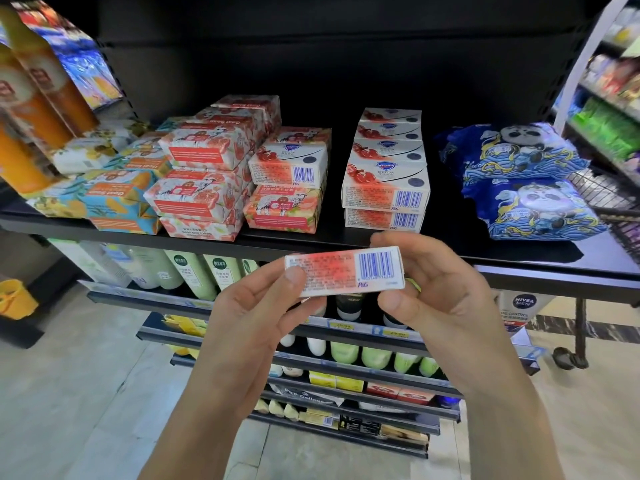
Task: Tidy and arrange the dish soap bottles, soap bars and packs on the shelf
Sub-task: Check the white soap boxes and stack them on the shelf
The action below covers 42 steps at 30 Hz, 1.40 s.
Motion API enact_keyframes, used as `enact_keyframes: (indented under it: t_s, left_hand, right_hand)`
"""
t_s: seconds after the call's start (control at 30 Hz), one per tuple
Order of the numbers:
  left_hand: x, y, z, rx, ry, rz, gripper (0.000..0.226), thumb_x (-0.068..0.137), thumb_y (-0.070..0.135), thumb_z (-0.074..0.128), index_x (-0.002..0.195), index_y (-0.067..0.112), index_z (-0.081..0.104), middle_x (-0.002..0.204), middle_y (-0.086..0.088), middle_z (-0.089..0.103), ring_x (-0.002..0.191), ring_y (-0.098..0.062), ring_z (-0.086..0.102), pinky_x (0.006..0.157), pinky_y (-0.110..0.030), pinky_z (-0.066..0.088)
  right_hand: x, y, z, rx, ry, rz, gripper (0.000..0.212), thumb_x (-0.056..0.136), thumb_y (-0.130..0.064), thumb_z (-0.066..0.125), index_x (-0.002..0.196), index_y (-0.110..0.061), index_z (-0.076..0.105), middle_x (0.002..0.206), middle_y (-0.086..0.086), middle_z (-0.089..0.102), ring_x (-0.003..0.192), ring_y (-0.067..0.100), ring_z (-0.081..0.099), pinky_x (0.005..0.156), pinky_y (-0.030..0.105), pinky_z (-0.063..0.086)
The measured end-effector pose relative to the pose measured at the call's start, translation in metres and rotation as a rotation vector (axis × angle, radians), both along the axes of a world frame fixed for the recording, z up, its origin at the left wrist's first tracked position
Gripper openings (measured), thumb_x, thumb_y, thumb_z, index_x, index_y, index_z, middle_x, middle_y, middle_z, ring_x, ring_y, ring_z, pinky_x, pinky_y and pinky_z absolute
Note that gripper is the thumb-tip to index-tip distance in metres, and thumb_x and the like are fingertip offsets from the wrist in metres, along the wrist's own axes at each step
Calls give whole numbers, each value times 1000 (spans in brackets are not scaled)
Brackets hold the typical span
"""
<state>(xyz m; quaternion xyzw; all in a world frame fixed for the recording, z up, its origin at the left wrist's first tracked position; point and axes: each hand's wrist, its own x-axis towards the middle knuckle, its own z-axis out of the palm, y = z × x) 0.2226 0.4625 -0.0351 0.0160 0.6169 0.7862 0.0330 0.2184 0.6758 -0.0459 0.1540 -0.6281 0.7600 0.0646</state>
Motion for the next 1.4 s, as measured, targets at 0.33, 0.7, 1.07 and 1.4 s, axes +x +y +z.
enact_keyframes:
  t_s: [0.33, 0.7, 1.07, 1.4]
  left_hand:
    - [-1, -3, -3, -21, 3, 64, 68, 68, 43, 79, 130, 16, 69, 121, -9, 75, 119, -24, 69, 98, -30, 56]
    - [-6, -1, 0, -29, -12, 23, 71, 69, 41, 83, 137, 31, 64, 137, 3, 67, 131, -15, 60, 111, -39, 44]
    - [-10, 0, -1, 89, 31, 80, 51, 82, 18, 68, 132, 8, 64, 117, -14, 76, 111, -28, 73, 90, -30, 59]
    - [-22, -28, 29, -203, 227, 227, 46, 83, 40, 84, 125, 27, 69, 116, 4, 77, 112, -17, 72, 95, -36, 59]
  right_hand:
    - [0, -9, 10, 83, -290, -114, 61, 68, -52, 78, 122, -23, 71, 108, 2, 78, 98, 20, 75, 89, 24, 58]
    - [-6, -4, 3, -48, -148, -25, 53, 76, -10, 79, 127, -19, 66, 122, 2, 74, 120, 21, 67, 95, 30, 56]
    - [-10, -2, 1, 98, 41, -8, 71, 73, 4, 80, 137, -11, 54, 135, 6, 65, 133, 25, 57, 112, 42, 46]
    - [-32, -32, 33, 535, 315, -232, 65, 74, -25, 91, 132, -26, 63, 128, -12, 59, 117, 13, 63, 99, 30, 54]
